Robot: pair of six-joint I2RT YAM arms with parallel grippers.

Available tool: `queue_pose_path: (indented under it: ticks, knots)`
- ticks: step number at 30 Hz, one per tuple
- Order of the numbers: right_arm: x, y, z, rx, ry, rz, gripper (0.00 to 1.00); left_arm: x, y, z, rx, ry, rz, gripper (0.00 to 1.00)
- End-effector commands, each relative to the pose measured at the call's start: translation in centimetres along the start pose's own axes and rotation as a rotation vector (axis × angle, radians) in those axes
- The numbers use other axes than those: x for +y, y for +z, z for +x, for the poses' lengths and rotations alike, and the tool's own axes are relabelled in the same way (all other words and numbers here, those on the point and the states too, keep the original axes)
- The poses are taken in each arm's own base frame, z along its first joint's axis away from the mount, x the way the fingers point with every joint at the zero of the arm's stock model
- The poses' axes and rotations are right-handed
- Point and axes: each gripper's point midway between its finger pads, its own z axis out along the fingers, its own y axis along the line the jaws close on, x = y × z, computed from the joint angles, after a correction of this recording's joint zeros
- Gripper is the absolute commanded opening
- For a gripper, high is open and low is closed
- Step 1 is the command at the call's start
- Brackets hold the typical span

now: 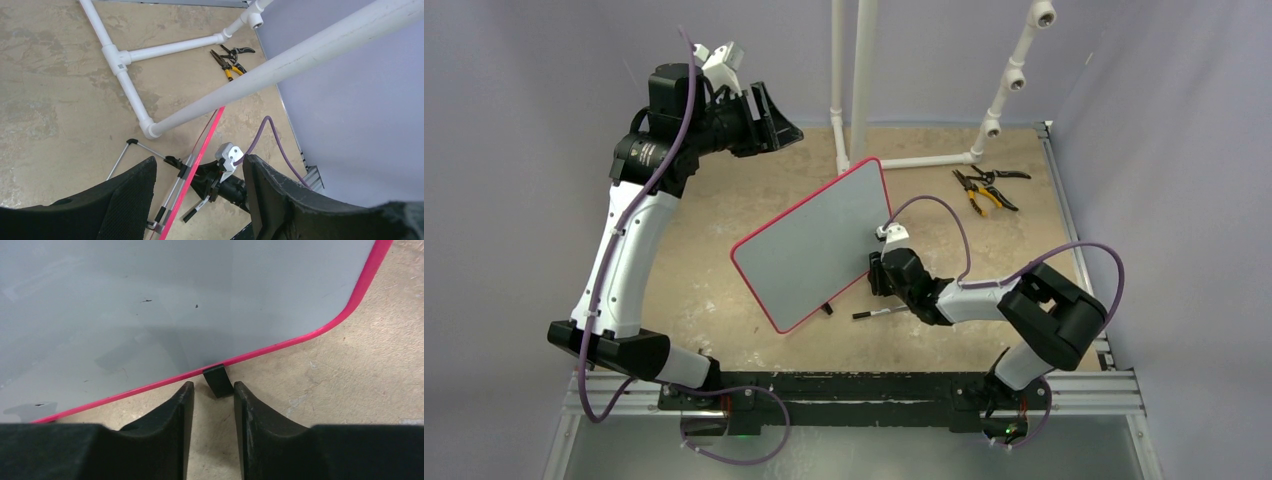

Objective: Write a sentence on the whiteboard
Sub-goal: Move the whiteboard to the center of the board.

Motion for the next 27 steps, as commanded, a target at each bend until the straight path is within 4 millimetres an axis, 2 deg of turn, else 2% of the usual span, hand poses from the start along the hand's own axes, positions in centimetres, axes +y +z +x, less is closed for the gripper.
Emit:
queue_pose_path:
  ticks: [1,6,10,16,21,27]
  knots:
    - [1.7,0.3,-0.3,-0.019,-0.012,-0.052,0.3,-0.9,-1.6,-1.1,-0.046,0.034,0.026,0.63]
    - [1.4,0.2,-0.2,-0.019,0.006,-0.018,0.13,-0.8,-1.5,-1.1,-0.044,0.035,0.022,0.63]
    - [1.3,-0.5,0.7,-0.001,0.048,0.006,0.0,-0.4,-1.4,-0.9,-0.038,0.04,0.013,0.63]
    - [1.7,-1.9,3.4,0.049,0.123,0.02,0.0,-0.1,-1.2,-0.7,-0.032,0.047,0.006,0.63]
    - [0.3,-3.3,5.6,0.097,0.216,0.112,0.0,0.4,-1.0,-0.6,-0.031,0.053,-0.009,0.63]
    - [-1.4,-4.4,6.0,0.093,0.317,0.203,0.0,0.6,-0.8,-0.6,-0.033,0.054,-0.019,0.63]
